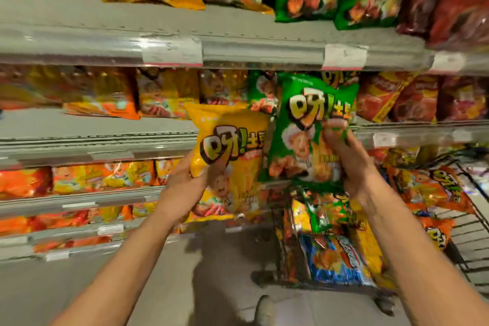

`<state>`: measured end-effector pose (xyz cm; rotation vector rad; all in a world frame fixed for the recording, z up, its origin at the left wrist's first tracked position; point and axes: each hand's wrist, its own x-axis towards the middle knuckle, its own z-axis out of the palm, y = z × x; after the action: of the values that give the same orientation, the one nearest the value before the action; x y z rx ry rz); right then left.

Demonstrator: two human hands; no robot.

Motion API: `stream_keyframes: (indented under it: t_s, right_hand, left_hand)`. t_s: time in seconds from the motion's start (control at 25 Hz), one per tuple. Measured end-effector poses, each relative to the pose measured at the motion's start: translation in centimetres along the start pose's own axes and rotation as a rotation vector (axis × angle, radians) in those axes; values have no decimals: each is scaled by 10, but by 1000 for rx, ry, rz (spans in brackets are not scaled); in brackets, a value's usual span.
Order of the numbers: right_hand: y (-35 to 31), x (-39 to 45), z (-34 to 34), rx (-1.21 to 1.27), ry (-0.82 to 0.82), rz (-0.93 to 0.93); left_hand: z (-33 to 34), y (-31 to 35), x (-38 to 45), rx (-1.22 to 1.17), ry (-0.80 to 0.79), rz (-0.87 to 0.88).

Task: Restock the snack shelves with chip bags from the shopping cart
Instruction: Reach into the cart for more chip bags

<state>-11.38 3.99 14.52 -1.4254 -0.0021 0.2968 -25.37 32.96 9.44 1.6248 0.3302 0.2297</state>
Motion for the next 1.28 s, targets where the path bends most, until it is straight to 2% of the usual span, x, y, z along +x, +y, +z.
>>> stream_keyframes:
  t_s: [0.12,0.24,0.4,0.56,0.68,0.8,0.88,1.0,1.28]
  right_hand:
    - [-30,53,26,74,-119,-2]
    - [-43,95,34,89,-208,20]
    - [-43,135,28,-53,-115,6]
    - [-37,164,13,-300,-138,-29]
    - [-28,176,8,-300,-149,9]
    - [-17,174,10,-358,-241,-125]
    - [-10,169,11,-391,-210,-214]
    - [4,165,7,-421,-159,-247]
    - [4,157,9,-551,-100,-362]
  left_hand:
    - [-6,19,8,-135,74,12]
    - [0,38,15,-157,172,-19]
    - [17,49,23,-62,245,-54]
    - [45,47,26,-24,317,-79]
    - [61,47,23,28,351,-89]
    - [71,45,20,4,389,-101]
    - [77,47,20,-14,422,-116]
    - [82,50,22,-106,446,-159]
    - [80,44,27,-141,433,-189]
